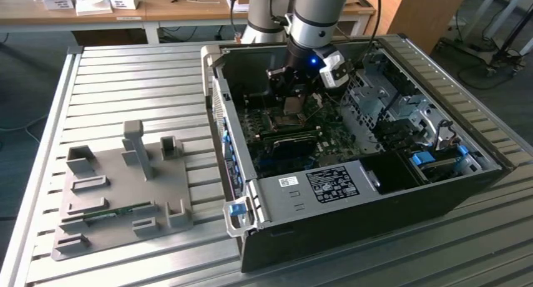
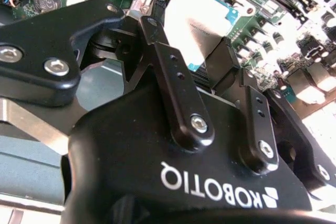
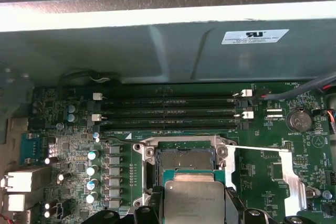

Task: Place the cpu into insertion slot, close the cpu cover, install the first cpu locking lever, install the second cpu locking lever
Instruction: 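Place the cpu into insertion slot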

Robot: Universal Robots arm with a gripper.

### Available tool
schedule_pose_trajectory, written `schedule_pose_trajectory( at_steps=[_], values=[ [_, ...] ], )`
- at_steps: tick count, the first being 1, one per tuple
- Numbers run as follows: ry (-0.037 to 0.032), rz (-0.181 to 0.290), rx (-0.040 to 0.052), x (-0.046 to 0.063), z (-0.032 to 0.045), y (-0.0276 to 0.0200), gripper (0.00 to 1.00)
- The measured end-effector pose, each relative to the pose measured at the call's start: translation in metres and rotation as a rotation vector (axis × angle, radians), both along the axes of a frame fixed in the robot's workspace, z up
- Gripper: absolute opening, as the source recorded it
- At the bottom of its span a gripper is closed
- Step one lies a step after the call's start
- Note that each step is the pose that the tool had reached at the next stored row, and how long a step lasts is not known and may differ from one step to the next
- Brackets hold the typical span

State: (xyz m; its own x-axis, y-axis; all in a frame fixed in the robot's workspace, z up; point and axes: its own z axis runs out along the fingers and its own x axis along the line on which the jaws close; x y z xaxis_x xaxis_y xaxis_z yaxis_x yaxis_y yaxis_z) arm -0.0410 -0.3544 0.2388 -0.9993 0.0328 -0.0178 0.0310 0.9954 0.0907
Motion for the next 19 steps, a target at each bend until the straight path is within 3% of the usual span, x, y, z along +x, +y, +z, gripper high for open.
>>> schedule_pose_trajectory(
  at_steps=[3, 13, 19],
  values=[
    [0.0000, 0.000, 0.0001, 0.000, -0.0042, 0.0000, 0.54],
    [-0.0003, 0.000, 0.0006, 0.000, -0.0050, 0.0001, 0.54],
    [-0.0001, 0.000, 0.0002, 0.000, -0.0136, 0.0000, 0.54]
  ],
)
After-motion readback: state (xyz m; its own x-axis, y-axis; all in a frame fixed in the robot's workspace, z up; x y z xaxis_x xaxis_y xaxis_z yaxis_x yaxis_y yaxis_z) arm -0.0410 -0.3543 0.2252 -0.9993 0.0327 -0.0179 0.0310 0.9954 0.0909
